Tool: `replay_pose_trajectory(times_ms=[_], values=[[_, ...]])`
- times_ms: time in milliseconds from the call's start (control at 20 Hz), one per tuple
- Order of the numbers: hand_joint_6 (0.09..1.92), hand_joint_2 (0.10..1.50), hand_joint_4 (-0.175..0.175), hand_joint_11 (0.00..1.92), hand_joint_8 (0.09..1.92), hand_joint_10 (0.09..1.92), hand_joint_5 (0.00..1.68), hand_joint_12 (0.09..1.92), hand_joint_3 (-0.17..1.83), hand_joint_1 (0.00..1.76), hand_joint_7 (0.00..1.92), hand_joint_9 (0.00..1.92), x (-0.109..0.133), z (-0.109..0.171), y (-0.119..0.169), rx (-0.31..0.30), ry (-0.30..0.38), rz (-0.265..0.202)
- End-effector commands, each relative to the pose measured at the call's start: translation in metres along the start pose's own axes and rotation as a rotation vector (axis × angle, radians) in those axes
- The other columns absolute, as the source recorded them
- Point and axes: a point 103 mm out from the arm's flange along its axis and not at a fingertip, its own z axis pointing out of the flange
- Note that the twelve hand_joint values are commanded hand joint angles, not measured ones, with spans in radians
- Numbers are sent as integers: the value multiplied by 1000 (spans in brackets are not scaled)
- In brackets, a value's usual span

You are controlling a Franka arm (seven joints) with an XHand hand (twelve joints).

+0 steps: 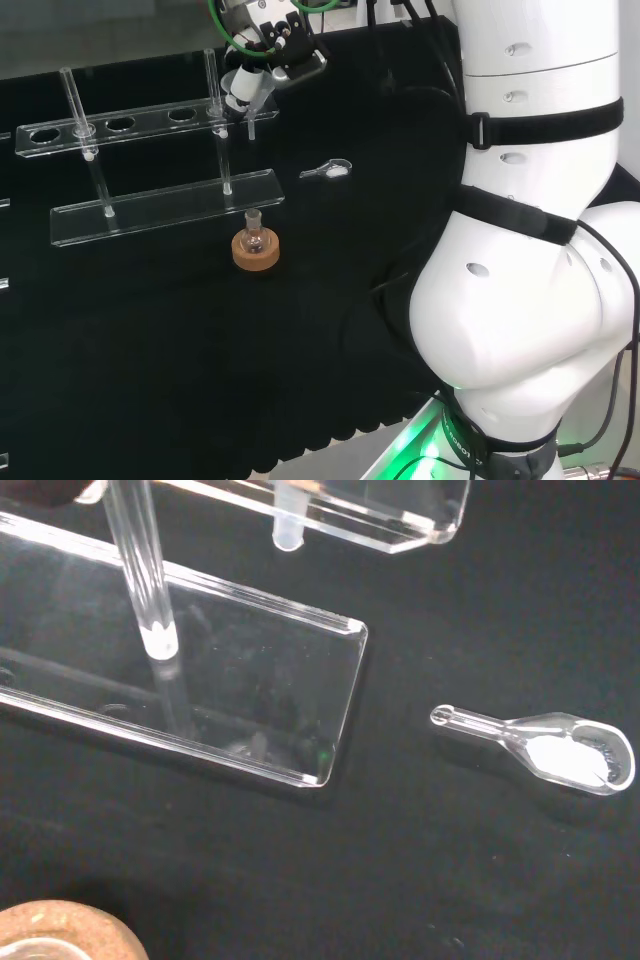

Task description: Pick up the funnel from the transparent funnel stand.

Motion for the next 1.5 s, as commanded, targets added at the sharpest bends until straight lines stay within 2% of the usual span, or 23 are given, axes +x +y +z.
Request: replay_pose_trajectory(times_ms=[50, 200, 400, 550, 650, 750, 850, 950, 1250, 1500], values=[[87, 709, -42, 321, 718, 776, 160, 1481, 338, 581, 67, 322, -6, 1, -1, -23, -19, 31], [87, 726, -49, 338, 748, 720, 238, 1453, 351, 569, 195, 468, -6, -1, -1, -38, -58, 41], [87, 760, -64, 420, 786, 653, 453, 1358, 378, 565, 481, 757, -4, -6, -4, -102, -100, 54], [132, 792, -68, 476, 830, 662, 609, 1315, 394, 577, 640, 886, -2, -11, -7, -153, -123, 59], [220, 807, -66, 513, 844, 659, 657, 1288, 400, 589, 712, 945, -3, -13, -9, -187, -136, 64], [436, 820, -66, 563, 858, 672, 666, 1266, 410, 612, 782, 1019, -5, -18, -13, -201, -155, 67], [604, 824, -68, 599, 880, 702, 653, 1246, 423, 626, 816, 1066, -6, -24, -19, -219, -169, 72], [674, 826, -70, 616, 892, 719, 651, 1242, 431, 634, 828, 1086, -8, -33, -27, -234, -169, 83], [724, 825, -73, 639, 906, 736, 643, 1227, 442, 642, 830, 1097, -13, -56, -64, -266, -170, 126], [727, 824, -74, 645, 906, 739, 632, 1225, 444, 643, 823, 1100, -8, -62, -98, -270, -174, 168]])
